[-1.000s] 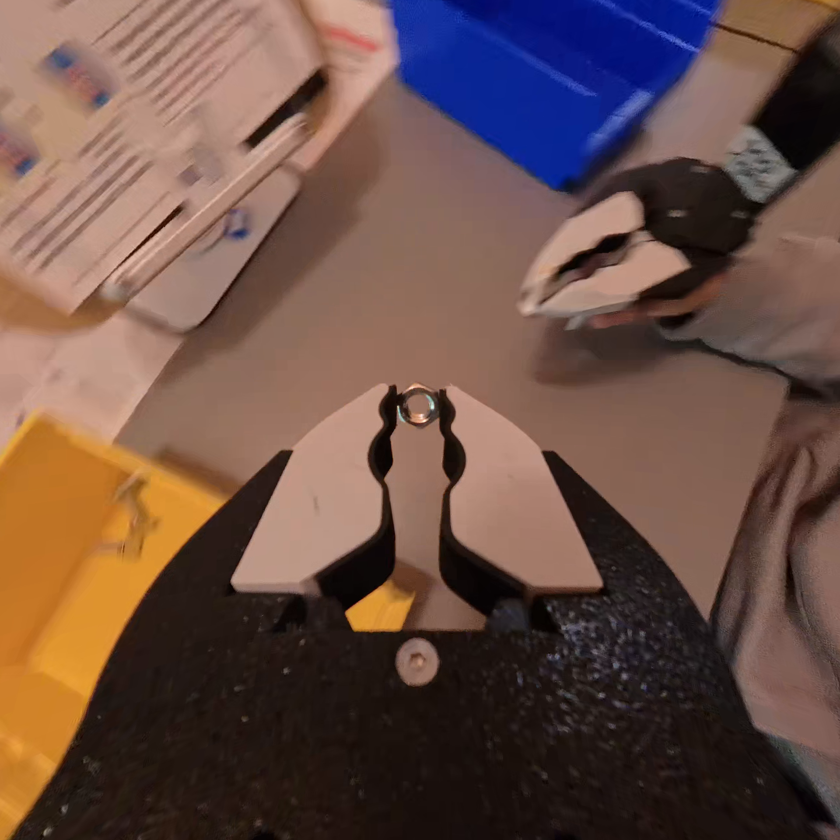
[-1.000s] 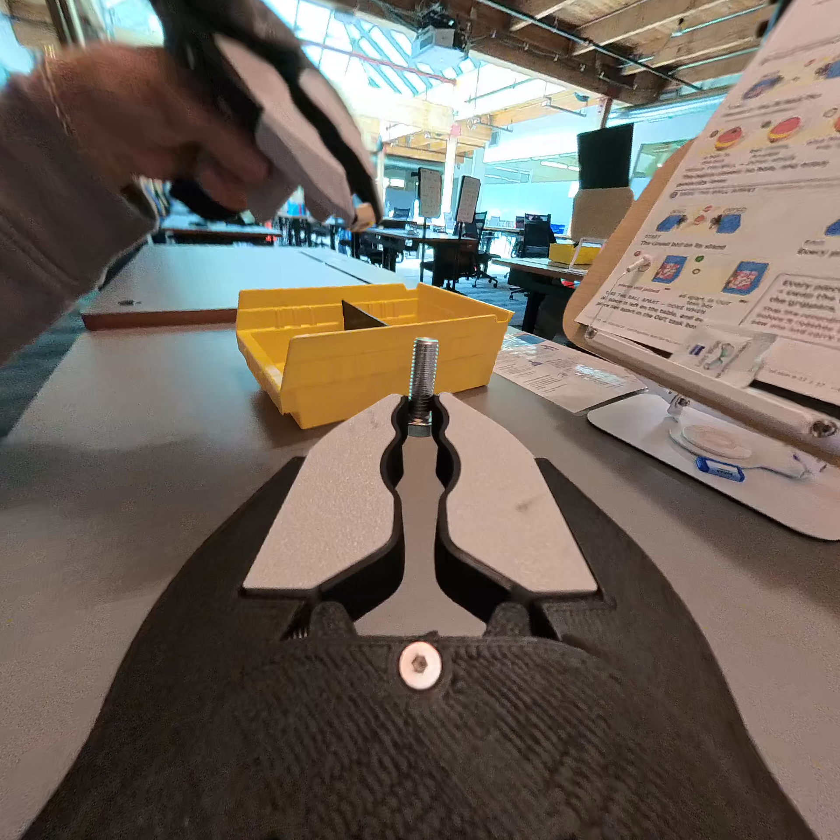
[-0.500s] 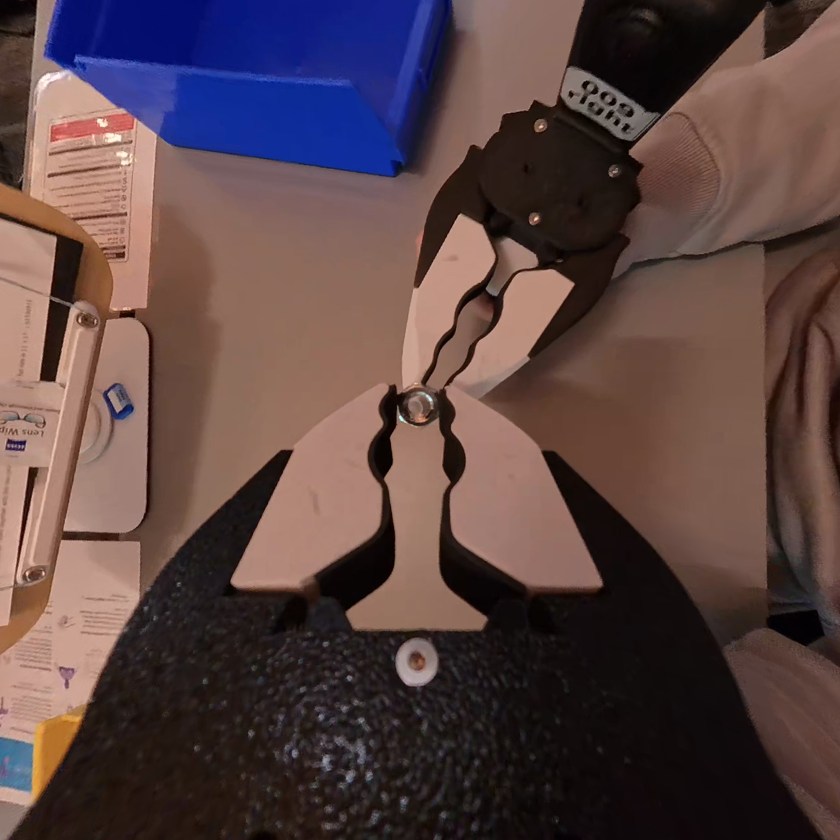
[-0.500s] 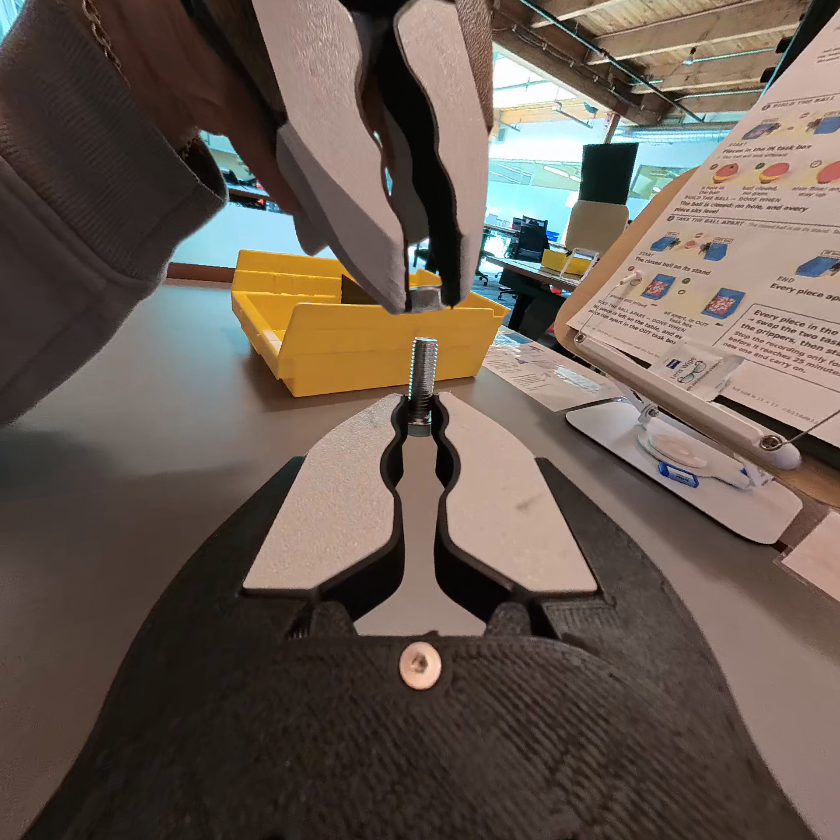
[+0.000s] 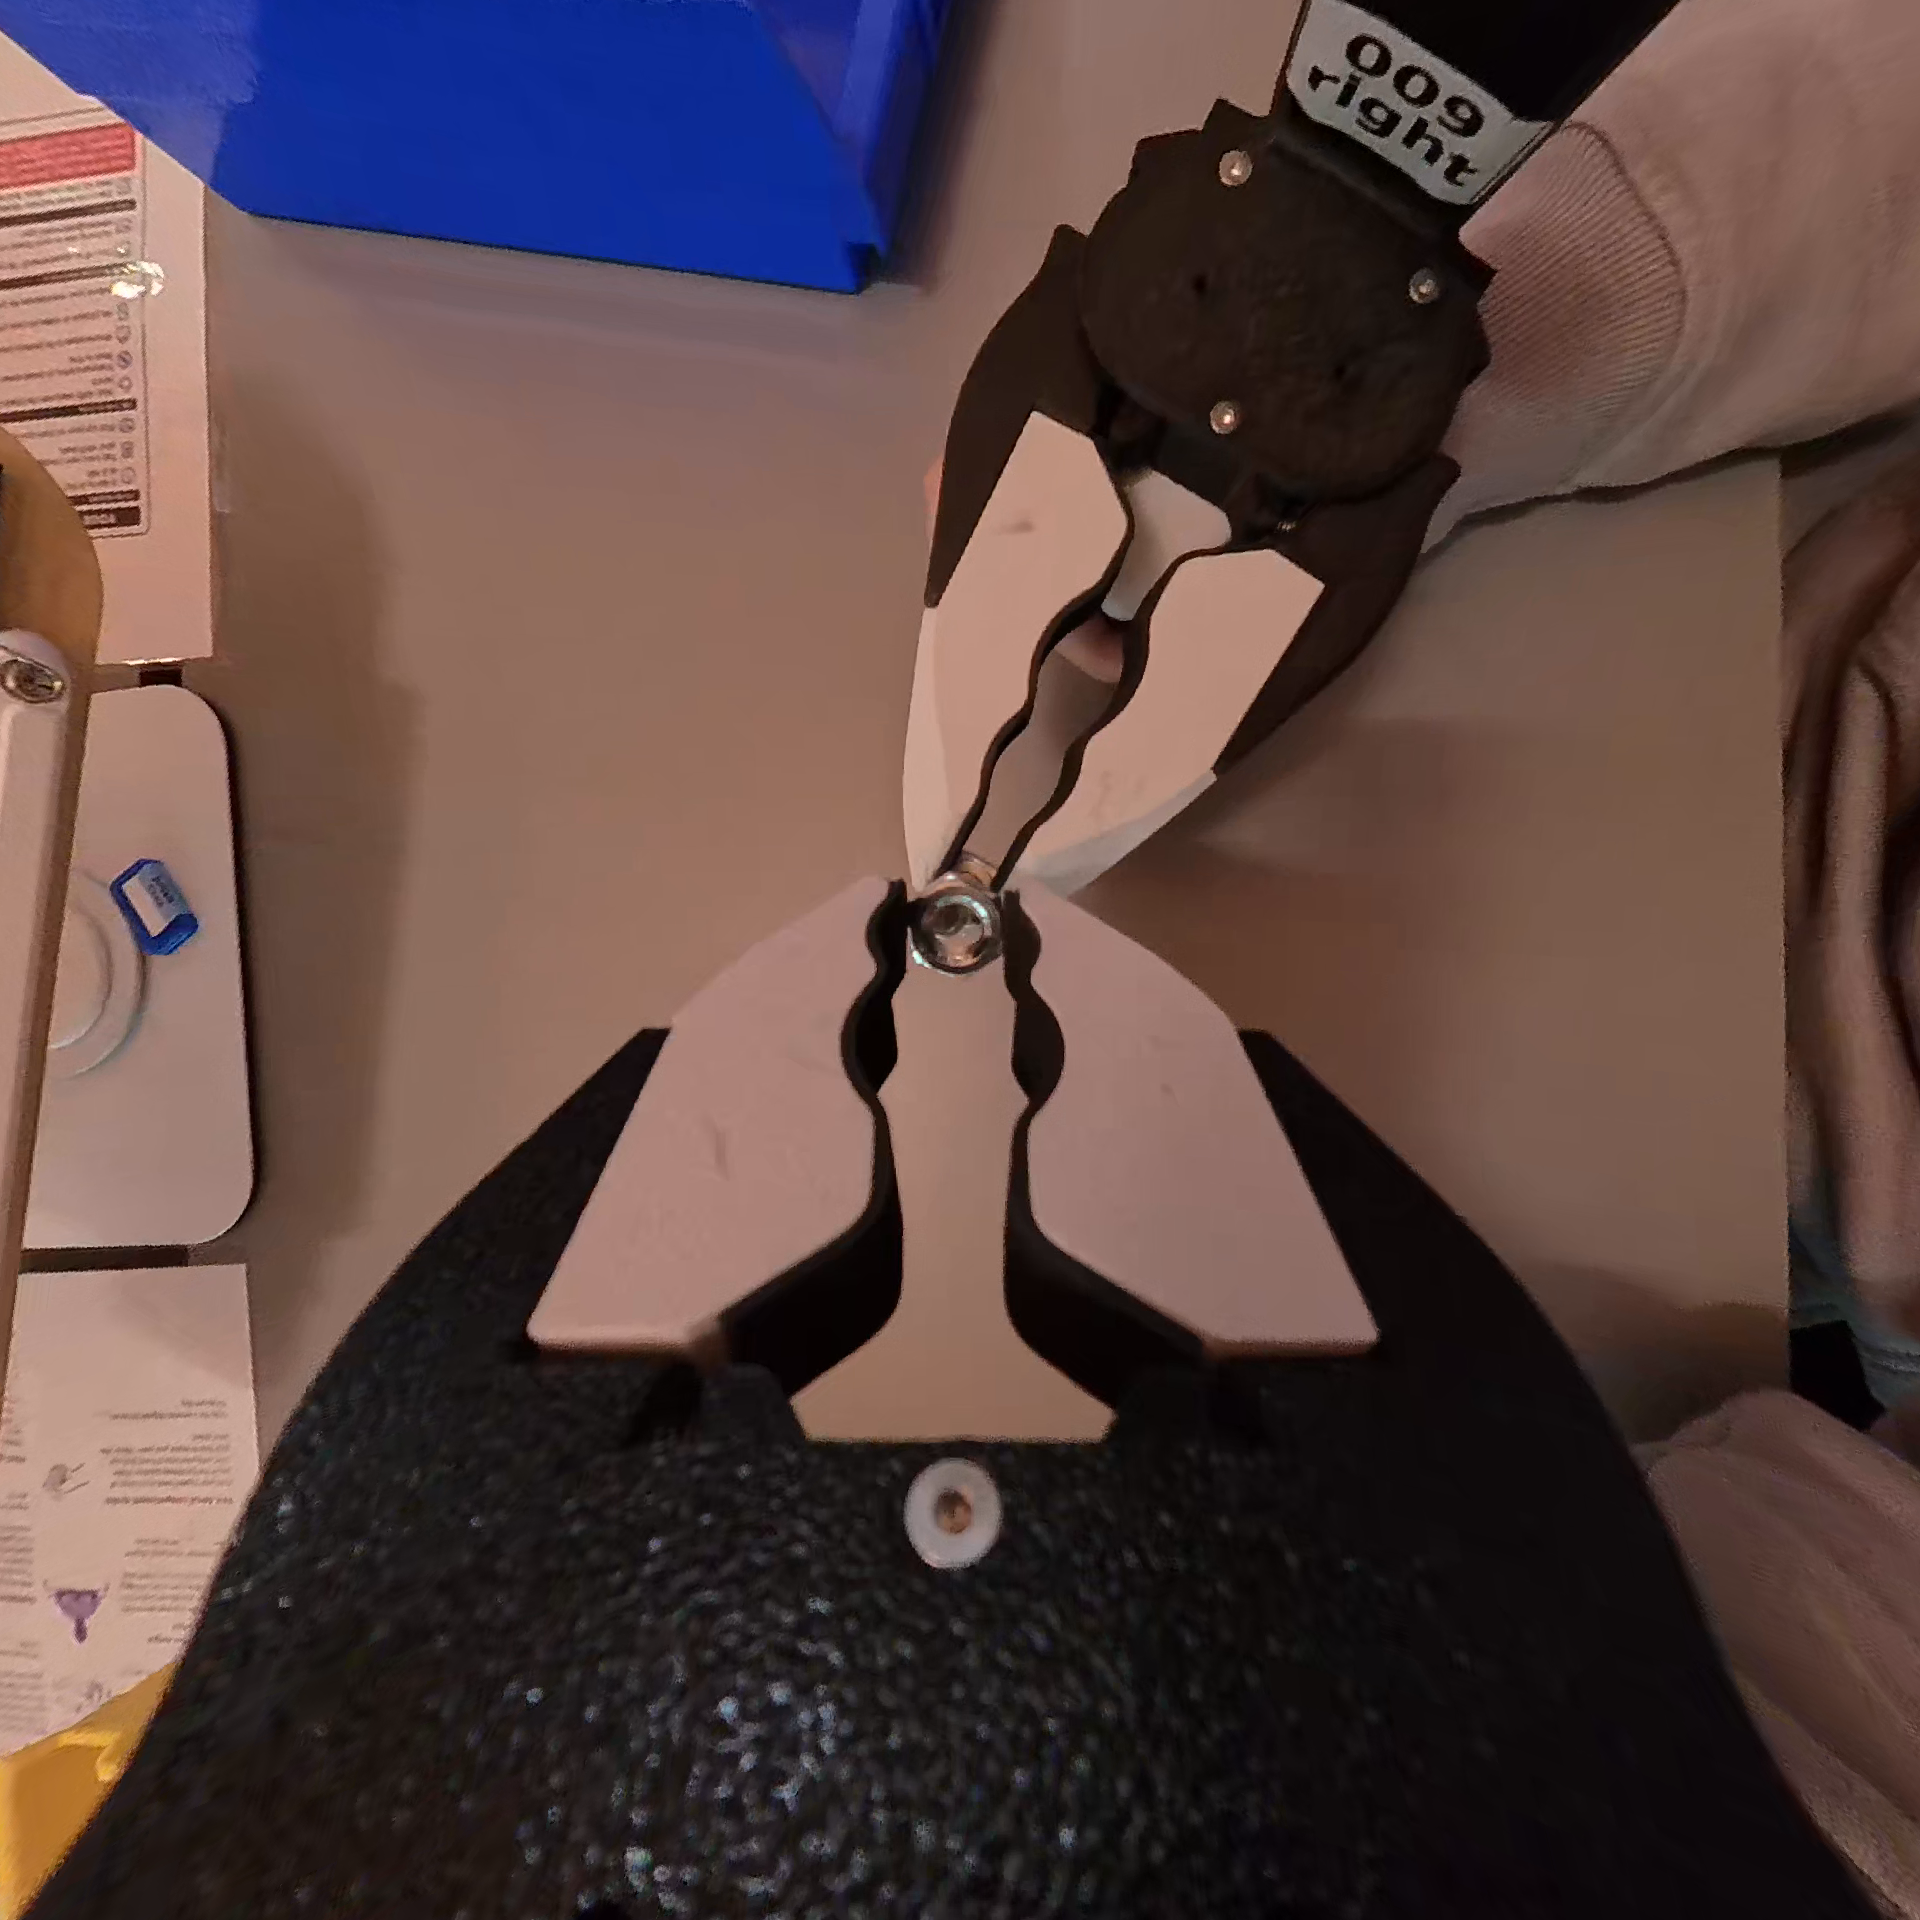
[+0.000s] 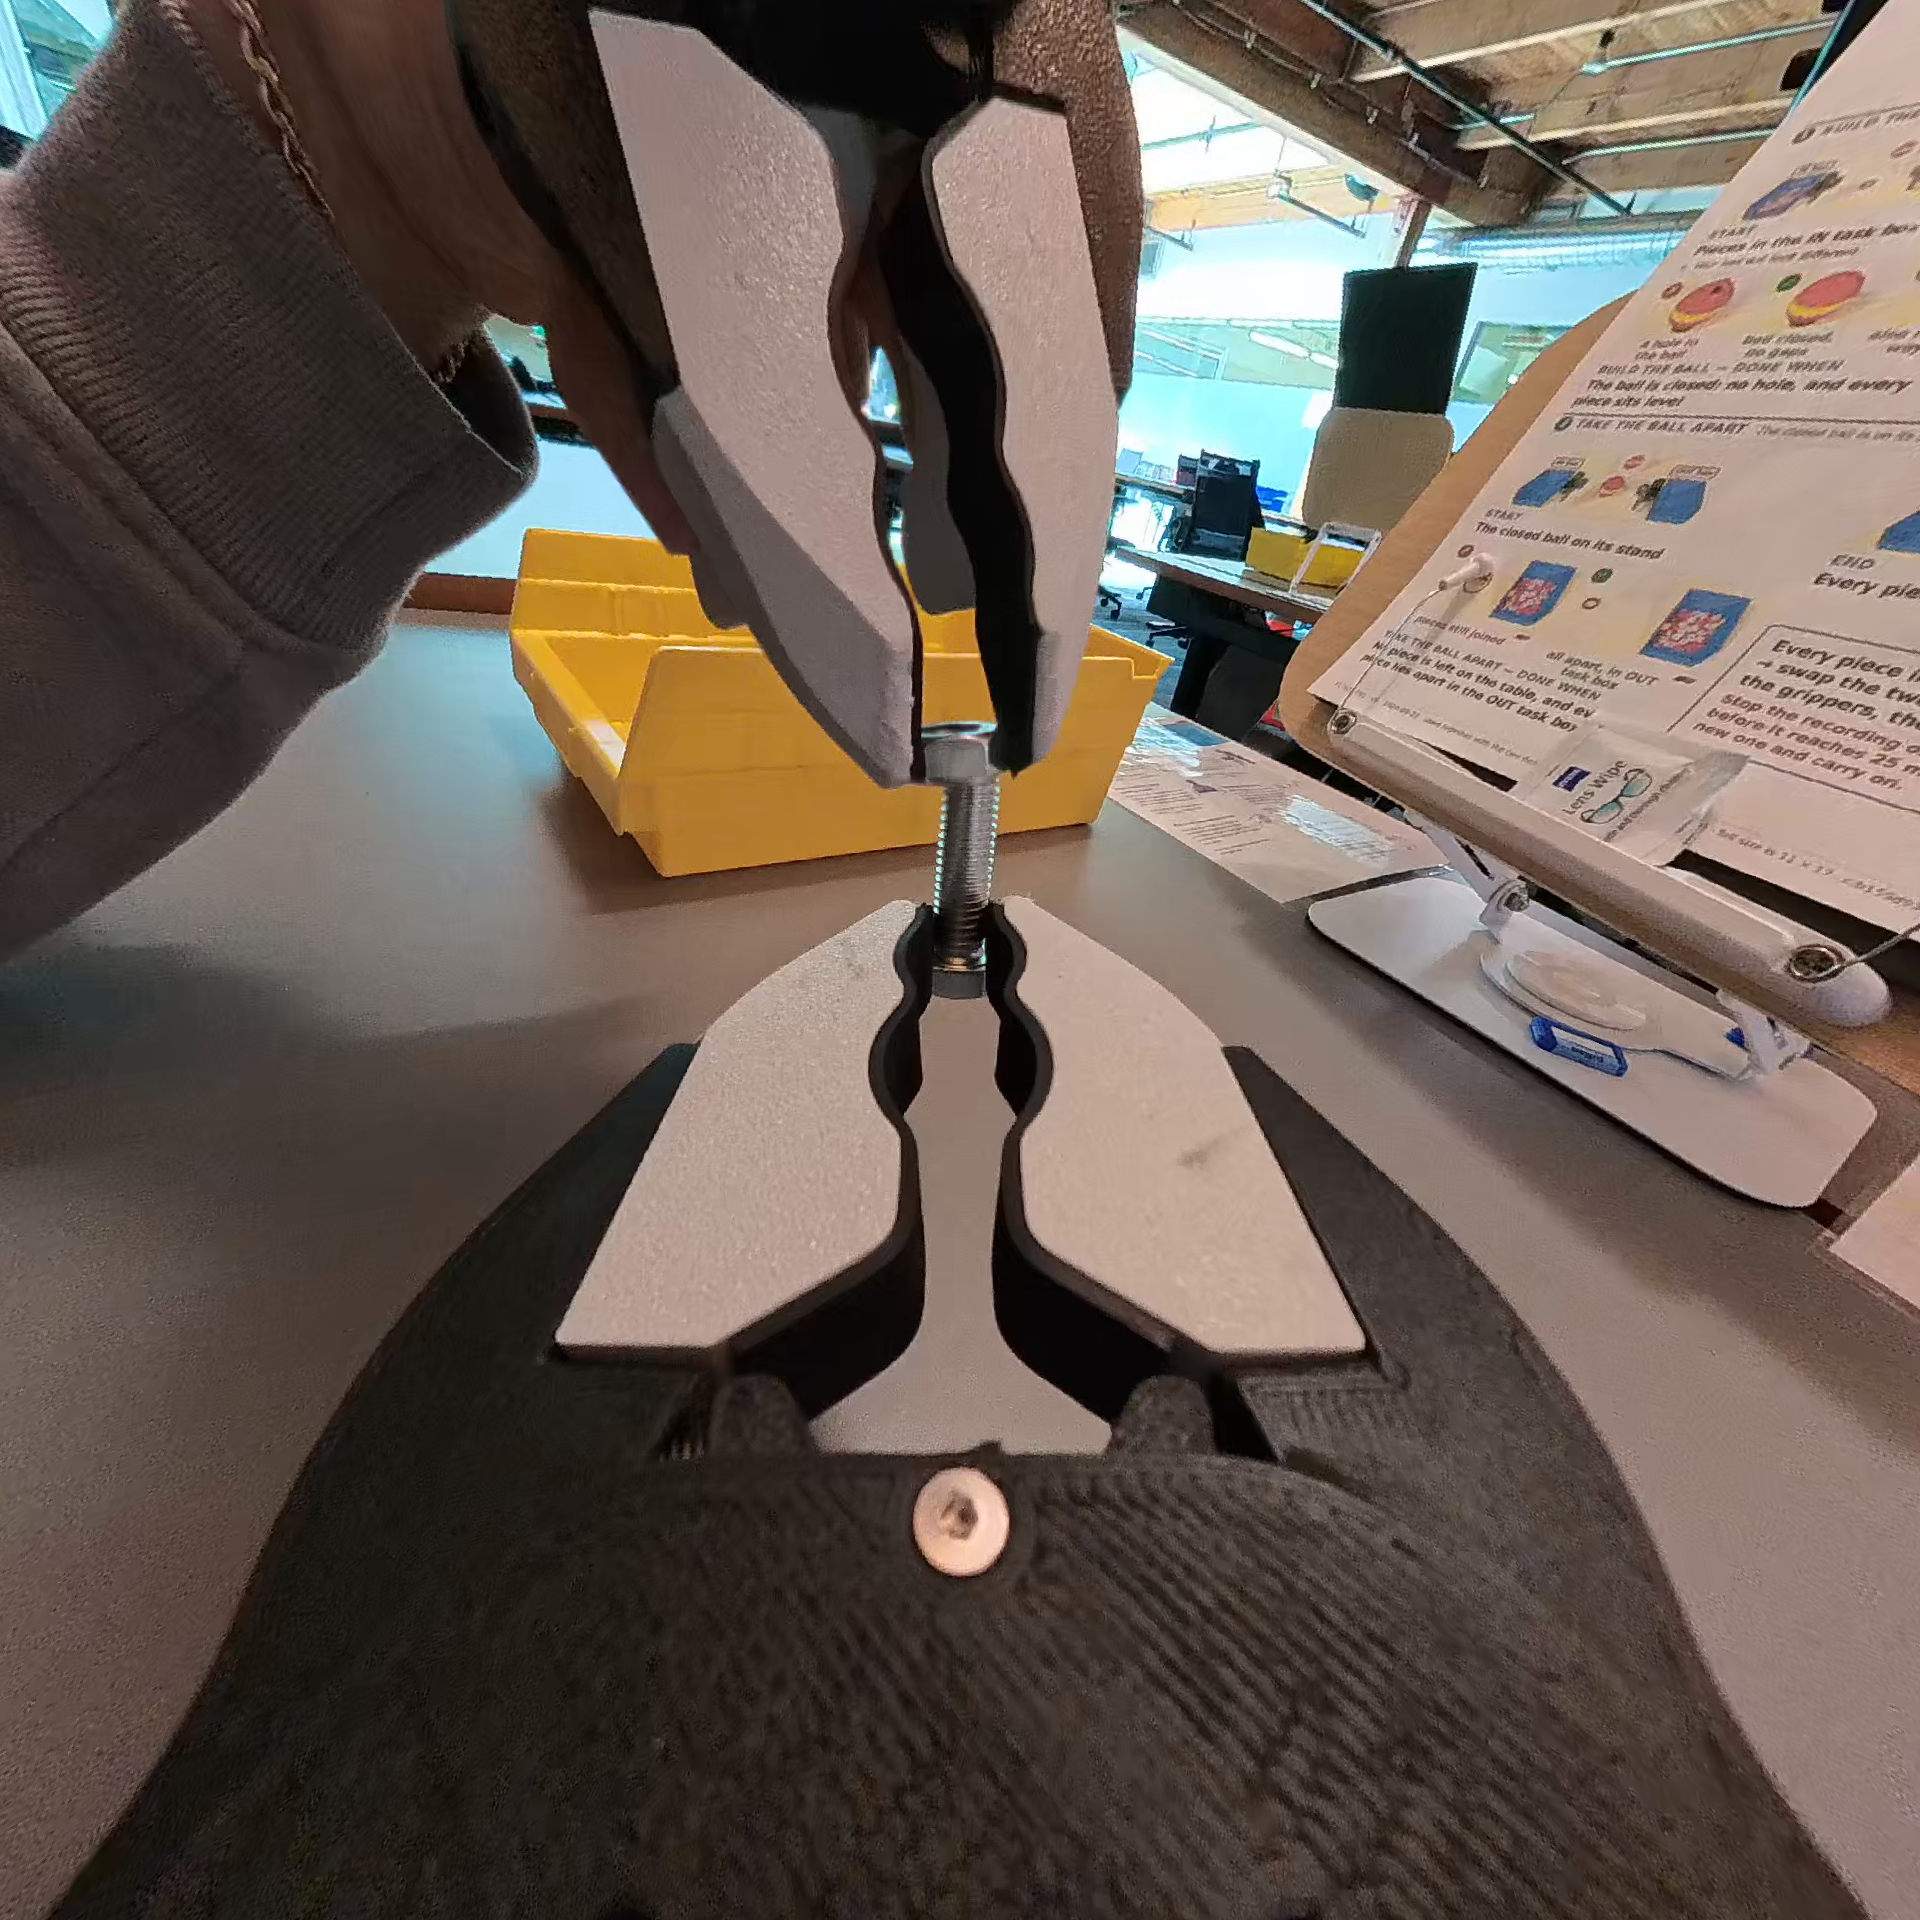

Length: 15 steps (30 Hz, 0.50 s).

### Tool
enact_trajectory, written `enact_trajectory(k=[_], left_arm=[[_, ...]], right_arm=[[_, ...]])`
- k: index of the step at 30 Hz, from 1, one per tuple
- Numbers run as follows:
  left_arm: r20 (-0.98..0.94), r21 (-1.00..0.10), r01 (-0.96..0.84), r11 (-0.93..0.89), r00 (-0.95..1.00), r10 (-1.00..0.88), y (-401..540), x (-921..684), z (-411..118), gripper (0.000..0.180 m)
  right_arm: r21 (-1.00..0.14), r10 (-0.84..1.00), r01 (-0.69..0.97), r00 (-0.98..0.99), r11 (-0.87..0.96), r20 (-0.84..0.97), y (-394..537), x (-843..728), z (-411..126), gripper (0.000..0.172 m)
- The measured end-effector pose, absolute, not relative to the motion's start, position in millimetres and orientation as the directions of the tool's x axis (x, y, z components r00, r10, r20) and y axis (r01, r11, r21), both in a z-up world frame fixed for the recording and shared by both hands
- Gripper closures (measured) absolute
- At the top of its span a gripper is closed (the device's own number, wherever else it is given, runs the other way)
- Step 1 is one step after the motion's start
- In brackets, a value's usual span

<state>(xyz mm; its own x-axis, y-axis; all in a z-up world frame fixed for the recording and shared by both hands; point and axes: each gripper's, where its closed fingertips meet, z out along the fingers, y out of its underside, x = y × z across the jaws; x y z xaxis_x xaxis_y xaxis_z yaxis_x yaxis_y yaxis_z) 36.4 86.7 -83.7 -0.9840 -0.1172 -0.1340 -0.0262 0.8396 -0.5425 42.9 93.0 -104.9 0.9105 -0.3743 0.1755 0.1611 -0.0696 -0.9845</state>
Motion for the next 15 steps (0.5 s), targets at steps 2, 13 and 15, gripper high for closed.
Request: enact_trajectory(k=[2, 13, 15], left_arm=[[-0.138, -0.529, -0.031, 0.848, -0.983, -0.122, 88.3, 37.8, -86.1, 0.164], [-0.183, -0.472, 0.006, 0.882, -0.979, -0.091, 89.1, 38.1, -94.2, 0.164], [-0.179, -0.478, 0.005, 0.878, -0.980, -0.091, 88.6, 38.5, -94.5, 0.164]], right_arm=[[-0.982, -0.370, 0.167, 0.910, -0.087, 0.188, 94.0, 42.5, -107.2, 0.163], [-0.965, -0.375, 0.211, 0.892, -0.153, 0.254, 95.2, 42.8, -113.5, 0.163], [-0.966, -0.376, 0.208, 0.892, -0.153, 0.251, 95.0, 43.2, -113.8, 0.163]])
